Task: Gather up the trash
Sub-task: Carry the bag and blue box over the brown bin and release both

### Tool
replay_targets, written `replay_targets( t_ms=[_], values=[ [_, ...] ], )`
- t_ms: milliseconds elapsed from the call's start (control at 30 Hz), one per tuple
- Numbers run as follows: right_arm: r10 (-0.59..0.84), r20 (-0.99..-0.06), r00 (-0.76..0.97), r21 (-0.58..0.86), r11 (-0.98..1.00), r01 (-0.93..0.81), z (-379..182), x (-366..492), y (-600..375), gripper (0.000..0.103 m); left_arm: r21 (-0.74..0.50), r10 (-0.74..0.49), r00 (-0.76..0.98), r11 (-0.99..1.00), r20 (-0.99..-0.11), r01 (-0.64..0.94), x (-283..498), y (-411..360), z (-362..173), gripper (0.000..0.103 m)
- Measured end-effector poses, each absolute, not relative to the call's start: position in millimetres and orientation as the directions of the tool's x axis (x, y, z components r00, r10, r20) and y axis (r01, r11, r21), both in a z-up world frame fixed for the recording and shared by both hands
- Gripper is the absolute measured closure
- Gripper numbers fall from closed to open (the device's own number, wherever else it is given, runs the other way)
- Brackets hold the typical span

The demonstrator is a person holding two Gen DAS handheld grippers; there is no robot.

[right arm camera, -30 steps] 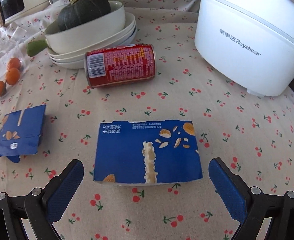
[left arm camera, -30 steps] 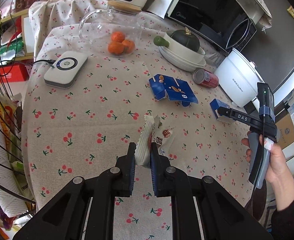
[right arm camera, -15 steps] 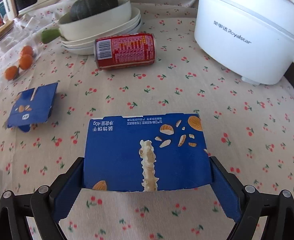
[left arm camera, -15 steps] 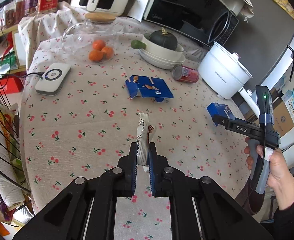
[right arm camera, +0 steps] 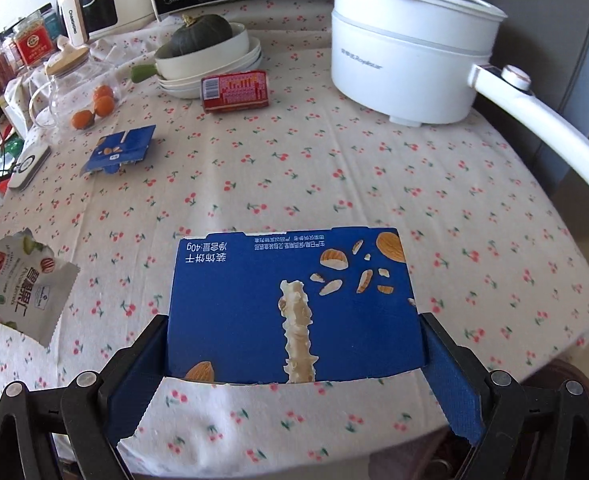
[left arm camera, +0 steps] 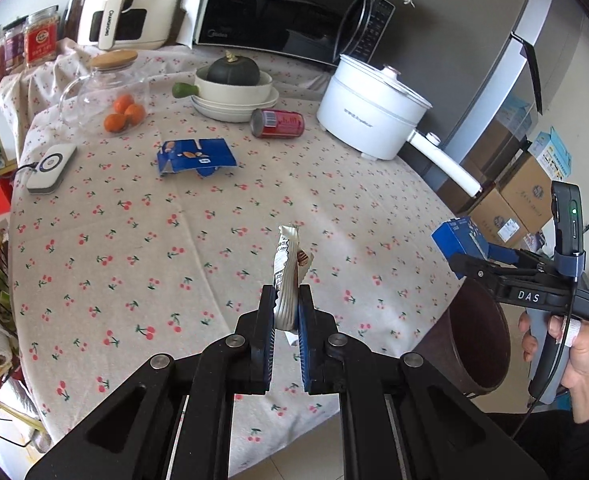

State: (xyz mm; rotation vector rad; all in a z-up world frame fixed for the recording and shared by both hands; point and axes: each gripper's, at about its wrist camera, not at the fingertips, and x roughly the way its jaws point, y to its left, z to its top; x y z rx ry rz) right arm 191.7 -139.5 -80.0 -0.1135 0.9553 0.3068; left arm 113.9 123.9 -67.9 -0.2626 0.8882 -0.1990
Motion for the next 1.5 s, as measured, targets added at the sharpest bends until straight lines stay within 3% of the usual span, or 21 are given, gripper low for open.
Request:
replay_targets(
  t_ms=[500, 933, 1167, 1200, 1233, 1267, 1333, 1500],
  values=[
    [0.211, -0.841, 0.498, 0.15, 0.976, -0.16, -90, 125, -259, 0.006, -0.292, -0.4, 0.515, 0.915, -0.758, 0.28, 122, -19, -80, 0.093],
    [0.11, -0.873, 0.475, 0.141, 0.99, 0.029, -116, 93, -378, 0.006, -0.333, -0.523, 0.38, 0.822, -0.763, 0.462, 130, -152, -108, 0.093],
    [0.089, -0.885, 0.457, 0.145, 0.985, 0.089, -123, 81, -420, 0.006, -0.316, -0.531, 0.331, 0.791, -0.78, 0.524, 136, -198, -129, 0.09],
    [0.089, -0.885, 0.458, 0.148, 0.984, 0.095, -123, 79, -423, 0.006, -0.315, -0.531, 0.317, 0.785, -0.786, 0.533, 137, -204, -132, 0.087],
    [0.09, -0.884, 0.459, 0.15, 0.984, 0.097, -122, 79, -426, 0.006, -0.317, -0.53, 0.294, 0.778, -0.796, 0.543, 139, -209, -135, 0.067],
    [0.09, -0.882, 0.462, 0.152, 0.983, 0.098, -121, 78, -428, 0.005, -0.304, -0.509, 0.275, 0.782, -0.816, 0.544, 141, -214, -140, 0.03],
    [0.092, -0.88, 0.466, 0.154, 0.983, 0.097, -119, 78, -431, 0.005, -0.227, -0.431, 0.305, 0.82, -0.849, 0.525, 142, -218, -149, 0.007],
    [0.094, -0.876, 0.473, 0.149, 0.986, 0.079, -115, 81, -428, 0.005, -0.2, -0.375, 0.297, 0.852, -0.878, 0.484, 153, -211, -163, 0.007]
  ],
)
